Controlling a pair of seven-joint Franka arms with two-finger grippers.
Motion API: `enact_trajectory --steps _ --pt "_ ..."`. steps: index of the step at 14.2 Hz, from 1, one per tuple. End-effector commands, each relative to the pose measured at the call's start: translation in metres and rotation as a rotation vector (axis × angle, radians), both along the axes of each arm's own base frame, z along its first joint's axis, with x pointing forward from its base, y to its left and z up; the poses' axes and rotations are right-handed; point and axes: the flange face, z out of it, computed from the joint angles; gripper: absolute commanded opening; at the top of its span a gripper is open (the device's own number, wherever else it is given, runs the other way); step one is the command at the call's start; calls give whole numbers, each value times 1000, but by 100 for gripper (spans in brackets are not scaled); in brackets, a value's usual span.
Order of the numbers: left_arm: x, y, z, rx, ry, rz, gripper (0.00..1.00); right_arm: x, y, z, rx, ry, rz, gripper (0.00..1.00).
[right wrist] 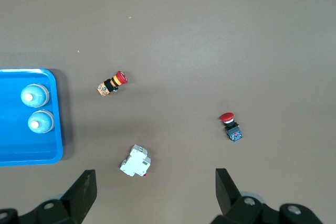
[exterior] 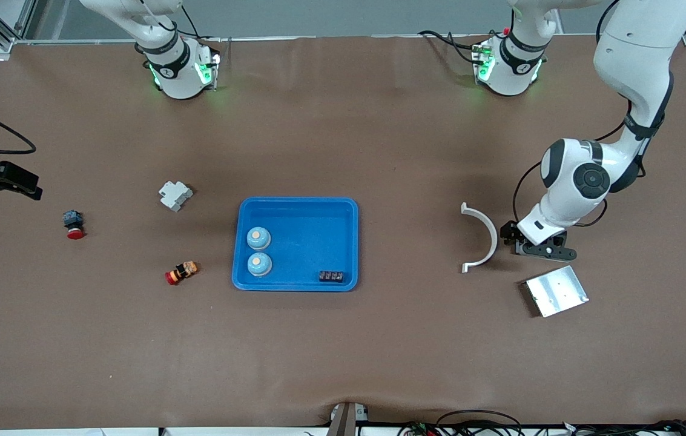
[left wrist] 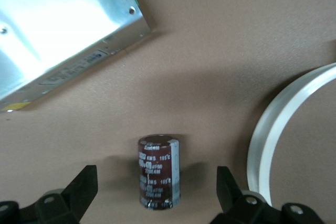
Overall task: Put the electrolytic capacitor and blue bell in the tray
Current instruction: 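Grasp the second black capacitor with the left gripper and lift it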
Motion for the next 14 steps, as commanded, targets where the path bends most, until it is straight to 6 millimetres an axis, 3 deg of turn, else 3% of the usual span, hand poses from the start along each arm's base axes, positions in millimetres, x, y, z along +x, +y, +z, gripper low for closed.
enact_trajectory --steps 1,2,3,5,6,14 --pt "1 -1 -2 -5 -14 4 100 -1 1 0 -6 -7 7 100" --pt "1 -1 -1 -5 -16 7 87 -1 3 0 -3 -7 10 100" --pt "1 -1 -2 -7 -14 25 66 0 1 -1 -3 -5 9 100" --pt "0 -2 -3 -6 -13 30 16 1 -7 2 -13 -8 12 100" --pt "0 -1 -3 -5 -13 30 0 1 2 17 -19 -30 33 100" --pt "10 14 21 -12 -40 116 0 -10 -3 16 58 48 -10 100"
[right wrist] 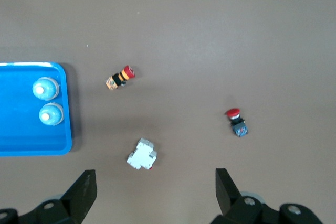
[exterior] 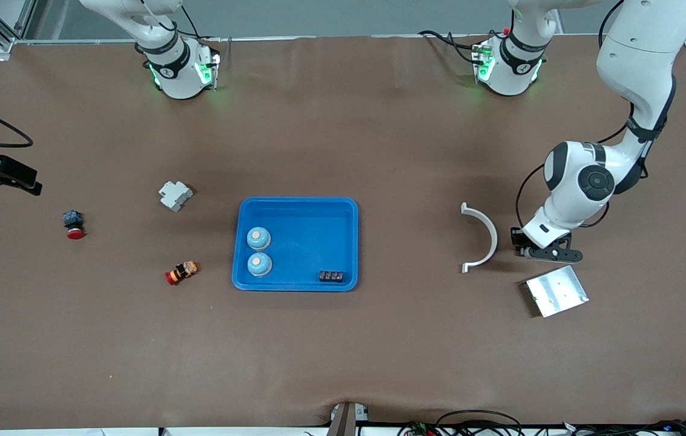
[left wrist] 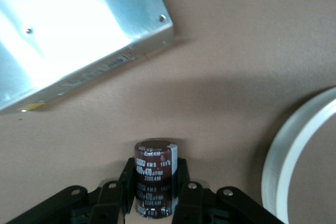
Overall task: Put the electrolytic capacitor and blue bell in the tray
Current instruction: 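Grasp the second black capacitor with the left gripper and lift it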
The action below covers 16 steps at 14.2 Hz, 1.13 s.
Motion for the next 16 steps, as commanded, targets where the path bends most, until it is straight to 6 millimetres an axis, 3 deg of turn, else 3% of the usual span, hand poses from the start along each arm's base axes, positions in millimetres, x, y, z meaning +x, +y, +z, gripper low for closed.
enact_trajectory --steps 1,5,7,9,12,16 --pt "3 1 22 -7 -24 85 0 -5 -6 5 21 24 -21 100" --pt "11 -10 42 -27 -11 305 0 -4 -2 6 17 17 -14 100" --pt "16 -20 61 -27 -6 319 0 -3 -1 10 18 11 -14 100" --pt "21 -29 80 -56 15 490 0 -3 0 10 20 11 -12 100" --pt "16 -67 104 -81 33 576 0 -4 -5 10 27 9 -25 100" --pt "4 -149 115 -137 73 927 0 -4 -6 10 27 9 -27 100"
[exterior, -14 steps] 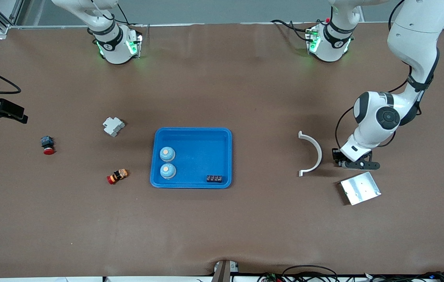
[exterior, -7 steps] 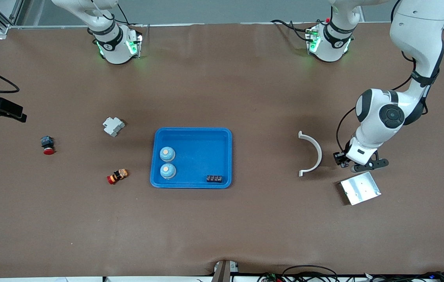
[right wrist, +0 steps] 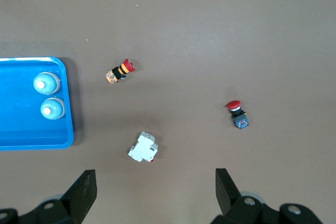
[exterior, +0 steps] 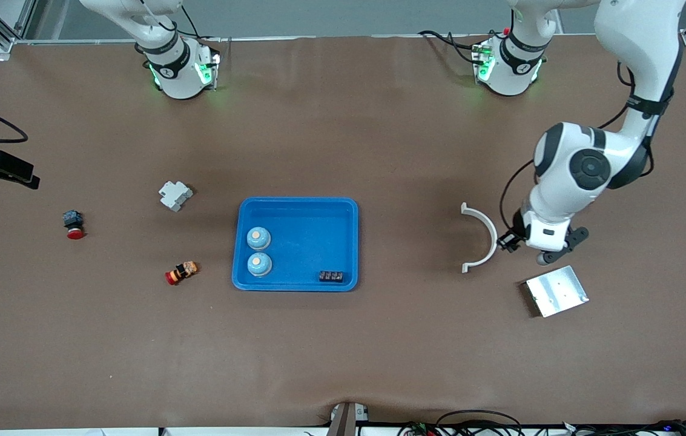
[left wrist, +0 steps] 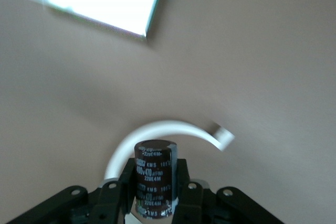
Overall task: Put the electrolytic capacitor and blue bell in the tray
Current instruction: 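Carry the capacitor over the tray and lower it with the left gripper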
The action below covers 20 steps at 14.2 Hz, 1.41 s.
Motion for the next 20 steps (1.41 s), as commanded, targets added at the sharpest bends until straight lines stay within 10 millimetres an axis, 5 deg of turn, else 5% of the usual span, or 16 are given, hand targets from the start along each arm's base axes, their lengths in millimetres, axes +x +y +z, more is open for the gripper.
enact_trajectory --steps 1,11,20 --pt "-6 -42 12 -35 15 163 0 -1 -1 6 19 -4 -15 100" --pt "-9 -197 31 -154 39 659 0 -1 0 6 19 -1 -9 100" --pt "-52 -320 -39 -87 -13 872 0 0 -1 3 25 -9 -10 100"
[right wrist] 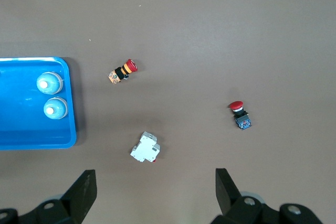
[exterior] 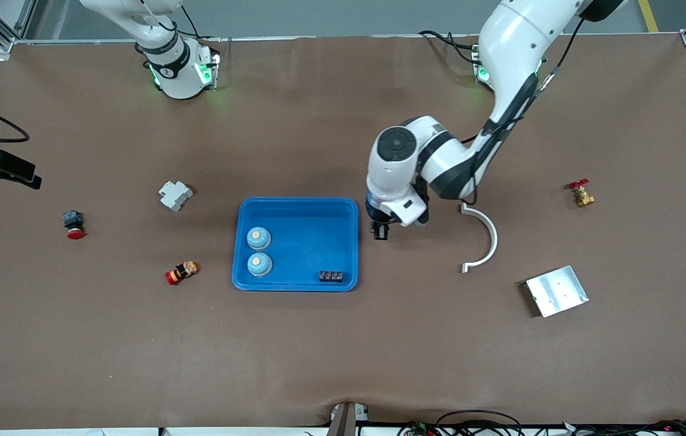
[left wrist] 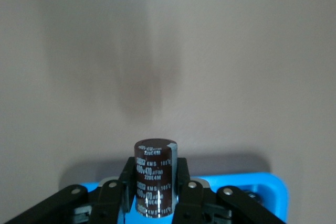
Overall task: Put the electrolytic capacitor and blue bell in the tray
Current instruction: 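Carry the capacitor over the tray and lower it with the left gripper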
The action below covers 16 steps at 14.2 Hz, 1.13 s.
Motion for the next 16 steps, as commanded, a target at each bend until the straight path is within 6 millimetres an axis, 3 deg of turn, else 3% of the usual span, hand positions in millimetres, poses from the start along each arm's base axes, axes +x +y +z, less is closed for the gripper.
enact_trajectory --steps 1,6,9,16 --pt "2 -25 -1 -7 -18 52 0 1 -7 -1 17 -9 -16 100" --pt "-19 -65 -13 -20 -21 73 0 -3 -9 5 8 -59 -20 100" --pt "-36 -90 -34 15 -49 69 0 -15 -20 19 12 -82 -39 100" --pt "-61 -107 -57 39 -39 39 0 -27 -34 16 23 -122 -67 100"
